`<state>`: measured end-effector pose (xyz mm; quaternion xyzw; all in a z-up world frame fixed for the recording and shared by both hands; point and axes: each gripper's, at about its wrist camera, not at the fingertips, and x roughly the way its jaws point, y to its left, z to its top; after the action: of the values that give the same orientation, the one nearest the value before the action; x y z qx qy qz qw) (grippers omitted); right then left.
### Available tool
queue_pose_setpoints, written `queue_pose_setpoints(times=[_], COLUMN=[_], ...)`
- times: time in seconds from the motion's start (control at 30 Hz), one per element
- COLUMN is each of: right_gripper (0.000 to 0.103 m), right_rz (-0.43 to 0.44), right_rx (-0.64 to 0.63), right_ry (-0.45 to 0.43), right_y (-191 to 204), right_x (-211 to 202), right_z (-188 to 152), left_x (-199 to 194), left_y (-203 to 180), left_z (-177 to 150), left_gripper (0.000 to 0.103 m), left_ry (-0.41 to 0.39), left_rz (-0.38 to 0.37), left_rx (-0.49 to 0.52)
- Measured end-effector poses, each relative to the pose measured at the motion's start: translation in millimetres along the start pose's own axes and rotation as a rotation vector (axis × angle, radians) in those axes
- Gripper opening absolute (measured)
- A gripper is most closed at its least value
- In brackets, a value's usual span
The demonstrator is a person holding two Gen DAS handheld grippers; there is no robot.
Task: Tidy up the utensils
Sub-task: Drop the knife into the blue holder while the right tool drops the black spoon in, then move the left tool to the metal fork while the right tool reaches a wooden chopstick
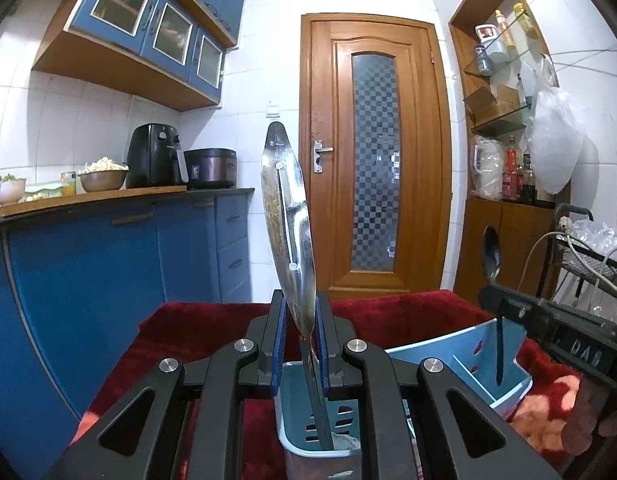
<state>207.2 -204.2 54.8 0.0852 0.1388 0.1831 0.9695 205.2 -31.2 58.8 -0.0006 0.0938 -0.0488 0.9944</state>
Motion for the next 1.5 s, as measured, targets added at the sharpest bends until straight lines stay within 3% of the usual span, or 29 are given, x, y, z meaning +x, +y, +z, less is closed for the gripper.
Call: queue_pose_setpoints(times=[0.3, 0.4, 0.5, 0.63, 0.97, 1.5], right_gripper=[0.008, 0.008, 0.019, 0.031, 0.032, 0.033], right_rz=[-0.037, -0.038, -0.047, -0.042, -0.038, -0.094], right_rx=[-0.083, -0.066, -0.052, -0.041, 0.007, 0.041], right_ry=[0.077, 0.091, 0.103, 0.1, 0.088, 0.214], right_y=[5.4, 2.3, 0.3, 0.2, 7.8, 23.6], right_x=[-2.2, -5.7, -8.0, -14.4, -43.7, -97.8], right_z=[-10.9, -12.6, -14.0, -14.1, -3.8, -20.9], left_x=[1.8, 0.7, -5.7, -13.7, -43.5, -101.3], left_y=[-6.8, -8.0, -7.4, -6.9, -1.2, 2.9], left_z=[-6.8, -7.4, -6.3, -3.4, 9.0, 4.2], left_gripper=[0.014, 0.024, 0.035, 0.035, 0.035, 0.035], left_ry=[0.068, 0.091, 0.09, 0.095, 0.142, 0.282], left_rz=[-0.031, -0.045, -0.051, -0.053, -0.067, -0.107], left_rx=[0.021, 0.023, 0.02, 0.021, 0.016, -0.005])
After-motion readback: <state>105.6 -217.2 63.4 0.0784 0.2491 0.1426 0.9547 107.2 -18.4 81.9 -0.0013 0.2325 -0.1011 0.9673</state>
